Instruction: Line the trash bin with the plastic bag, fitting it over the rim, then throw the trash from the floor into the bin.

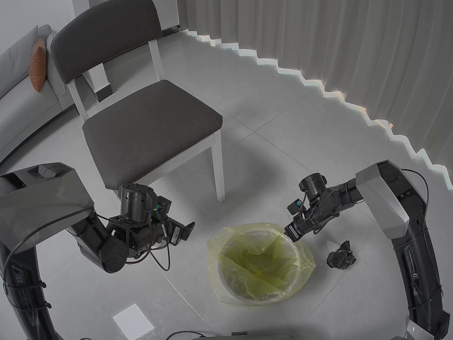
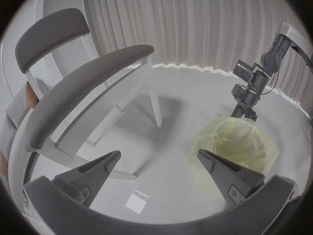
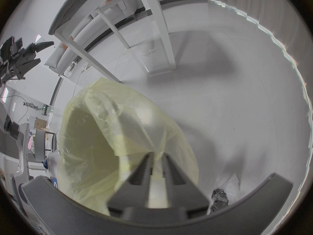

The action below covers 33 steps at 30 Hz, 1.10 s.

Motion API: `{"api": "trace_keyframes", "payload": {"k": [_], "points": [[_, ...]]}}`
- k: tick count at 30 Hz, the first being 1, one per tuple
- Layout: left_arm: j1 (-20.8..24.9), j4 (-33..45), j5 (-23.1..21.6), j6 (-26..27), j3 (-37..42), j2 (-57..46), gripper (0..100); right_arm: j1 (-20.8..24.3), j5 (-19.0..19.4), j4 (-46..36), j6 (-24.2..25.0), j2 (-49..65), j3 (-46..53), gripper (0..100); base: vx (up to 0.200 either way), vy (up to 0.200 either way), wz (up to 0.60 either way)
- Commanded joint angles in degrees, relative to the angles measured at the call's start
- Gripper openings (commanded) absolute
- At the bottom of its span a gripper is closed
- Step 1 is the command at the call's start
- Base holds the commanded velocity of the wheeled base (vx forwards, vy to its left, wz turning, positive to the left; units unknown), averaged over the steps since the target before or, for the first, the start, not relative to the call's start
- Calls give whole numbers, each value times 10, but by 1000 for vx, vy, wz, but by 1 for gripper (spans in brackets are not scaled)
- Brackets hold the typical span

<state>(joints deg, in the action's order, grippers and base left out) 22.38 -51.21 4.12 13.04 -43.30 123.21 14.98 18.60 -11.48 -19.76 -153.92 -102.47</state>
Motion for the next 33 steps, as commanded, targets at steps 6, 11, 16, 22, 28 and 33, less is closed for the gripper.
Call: {"api": "trace_keyframes", "payload": {"k": [6, 11, 16, 22, 28, 33], "points": [[1, 1, 0, -2, 0, 5, 100, -35, 0, -28, -5, 35, 23, 100, 0, 0, 0], [-3, 0, 0, -2, -10, 17, 100, -63, 2, -24, -4, 75, 57, 100, 0, 0, 0], [-9, -2, -1, -3, -25, 26, 100, -97, 2, -22, -5, 98, 90, 100, 0, 0, 0], [-9, -25, -1, -3, -42, 49, 100, -145, 0, -22, -8, 104, 116, 100, 0, 0, 0], [-16, -35, 0, -3, -50, 63, 100, -188, 0, -21, -29, 103, 131, 100, -100, 0, 0], [-17, -44, -2, -10, -48, 61, 100, -209, -3, -22, -41, 100, 135, 100, -200, 0, 0]]}}
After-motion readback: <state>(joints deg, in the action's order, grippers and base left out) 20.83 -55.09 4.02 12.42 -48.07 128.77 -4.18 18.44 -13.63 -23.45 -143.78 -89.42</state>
